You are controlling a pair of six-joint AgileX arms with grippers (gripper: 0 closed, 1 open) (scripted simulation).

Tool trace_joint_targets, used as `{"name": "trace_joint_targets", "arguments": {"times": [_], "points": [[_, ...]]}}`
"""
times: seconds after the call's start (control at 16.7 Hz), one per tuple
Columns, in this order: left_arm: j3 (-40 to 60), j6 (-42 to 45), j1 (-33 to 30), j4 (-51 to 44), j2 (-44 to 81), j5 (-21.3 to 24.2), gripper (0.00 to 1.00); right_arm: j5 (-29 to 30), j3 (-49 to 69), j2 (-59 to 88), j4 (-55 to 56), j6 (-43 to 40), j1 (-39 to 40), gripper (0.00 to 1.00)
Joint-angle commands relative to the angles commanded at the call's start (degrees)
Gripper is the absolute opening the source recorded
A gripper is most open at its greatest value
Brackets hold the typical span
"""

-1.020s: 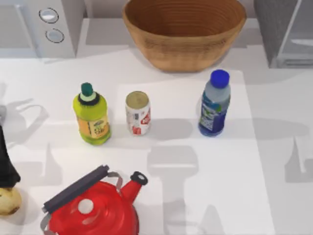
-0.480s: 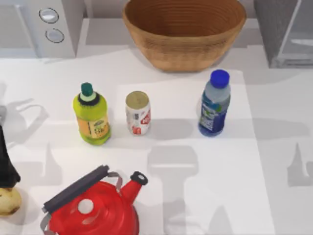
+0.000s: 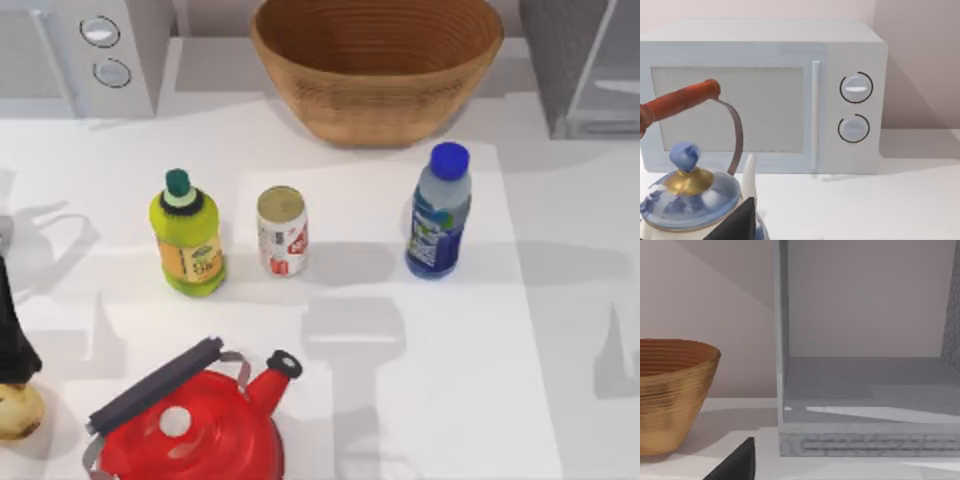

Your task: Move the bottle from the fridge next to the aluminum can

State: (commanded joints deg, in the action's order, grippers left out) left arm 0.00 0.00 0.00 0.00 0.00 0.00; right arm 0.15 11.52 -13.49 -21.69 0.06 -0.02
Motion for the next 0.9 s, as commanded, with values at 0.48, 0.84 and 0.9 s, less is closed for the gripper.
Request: {"name": "trace_joint_targets", "arguments": {"times": [0.48,0.84,0.9], "points": [[0.0,0.0,0.0,0.0,0.0,0.0,1.00,-0.2,17.3,-21.2,-41.5,-0.2,0.0,1.00],[0.0,0.0,0.0,0.0,0.0,0.0,1.00,-0.2,25.8,-31.5,-60.7,-0.6,-0.2,1.00],[0.0,0.0,0.0,0.0,0.0,0.0,1.00,-0.2,26.4,-32.2,-61.8,-0.7,-0.2,1.00]]}}
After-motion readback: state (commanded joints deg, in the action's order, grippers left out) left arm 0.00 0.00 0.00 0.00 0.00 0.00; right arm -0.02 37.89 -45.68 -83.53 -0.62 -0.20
